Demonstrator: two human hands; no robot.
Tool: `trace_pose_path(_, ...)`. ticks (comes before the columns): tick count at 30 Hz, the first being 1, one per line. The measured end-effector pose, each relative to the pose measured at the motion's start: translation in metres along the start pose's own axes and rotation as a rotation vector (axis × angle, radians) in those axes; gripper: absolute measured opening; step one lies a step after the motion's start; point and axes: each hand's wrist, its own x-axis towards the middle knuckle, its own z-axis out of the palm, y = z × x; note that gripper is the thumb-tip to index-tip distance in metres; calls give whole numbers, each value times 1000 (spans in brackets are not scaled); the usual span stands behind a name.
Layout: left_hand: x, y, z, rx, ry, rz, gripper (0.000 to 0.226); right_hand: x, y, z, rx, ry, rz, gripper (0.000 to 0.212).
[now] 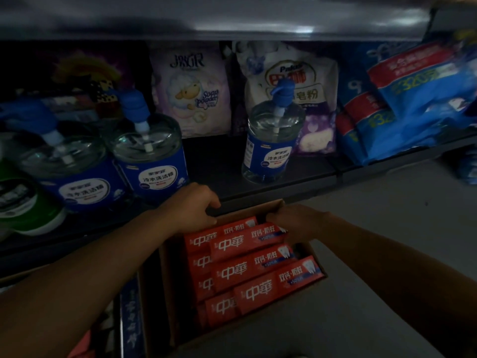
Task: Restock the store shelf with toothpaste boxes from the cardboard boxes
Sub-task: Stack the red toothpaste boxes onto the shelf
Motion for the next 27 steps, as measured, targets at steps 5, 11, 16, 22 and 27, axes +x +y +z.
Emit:
trace_pose_path(5, -9, 18, -29, 35, 34, 16, 33, -36, -3, -33, -58, 125, 18, 63)
trace_pose_path(11, -41, 51, -101, 113, 145, 69, 48, -98, -20, -109, -103, 317, 32, 53)
trace_pose_path(16, -83, 78, -180, 133, 269, 66, 39, -155, -41, -184, -199, 451, 58, 55)
trace_pose_path(22, -126, 95, -275, 127, 448, 42, 42, -215, -56, -270, -306, 637, 107, 53)
trace_pose_path(27, -149, 103, -340, 11, 524, -13, 44, -242, -57, -334, -390, 795, 128, 49)
